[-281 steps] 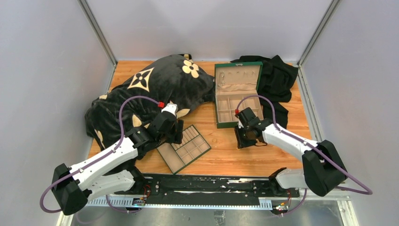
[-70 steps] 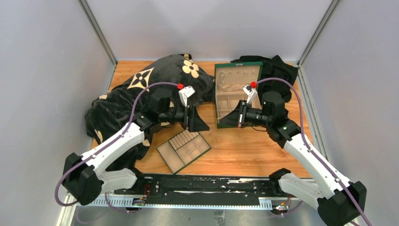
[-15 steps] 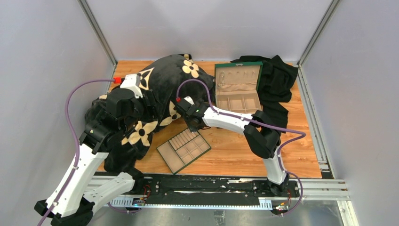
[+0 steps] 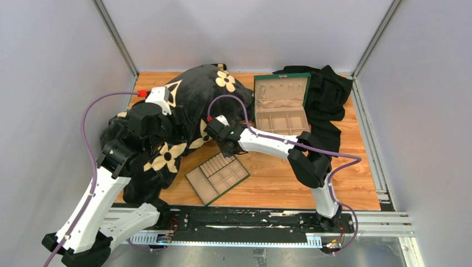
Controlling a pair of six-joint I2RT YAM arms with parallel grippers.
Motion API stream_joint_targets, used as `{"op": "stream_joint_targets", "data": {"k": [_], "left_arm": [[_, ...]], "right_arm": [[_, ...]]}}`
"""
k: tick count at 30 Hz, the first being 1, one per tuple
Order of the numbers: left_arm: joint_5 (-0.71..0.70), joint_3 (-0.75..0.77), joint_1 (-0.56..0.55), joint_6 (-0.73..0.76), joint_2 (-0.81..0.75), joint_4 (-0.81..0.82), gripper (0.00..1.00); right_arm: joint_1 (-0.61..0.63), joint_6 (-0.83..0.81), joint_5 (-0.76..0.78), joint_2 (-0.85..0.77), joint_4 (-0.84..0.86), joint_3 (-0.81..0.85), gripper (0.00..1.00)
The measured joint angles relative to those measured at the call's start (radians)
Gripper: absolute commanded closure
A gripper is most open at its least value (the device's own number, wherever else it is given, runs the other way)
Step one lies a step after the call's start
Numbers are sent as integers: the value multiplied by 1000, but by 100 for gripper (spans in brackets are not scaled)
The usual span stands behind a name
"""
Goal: Organize the mixed jewelry
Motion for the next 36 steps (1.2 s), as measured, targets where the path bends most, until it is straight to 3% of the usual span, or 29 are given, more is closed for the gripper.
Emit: {"op": "stream_joint_targets", "data": {"k": [28, 32, 36], "left_arm": [[1, -10, 0, 2, 5, 0, 26], [1, -16, 0, 3, 5, -1, 26], [2, -17, 0, 3, 5, 0, 26]], "right_arm": [[51, 22, 87, 34, -7, -12, 100], [55, 22, 92, 37, -7, -11, 87], [55, 19, 94, 35, -3, -11, 82]]}}
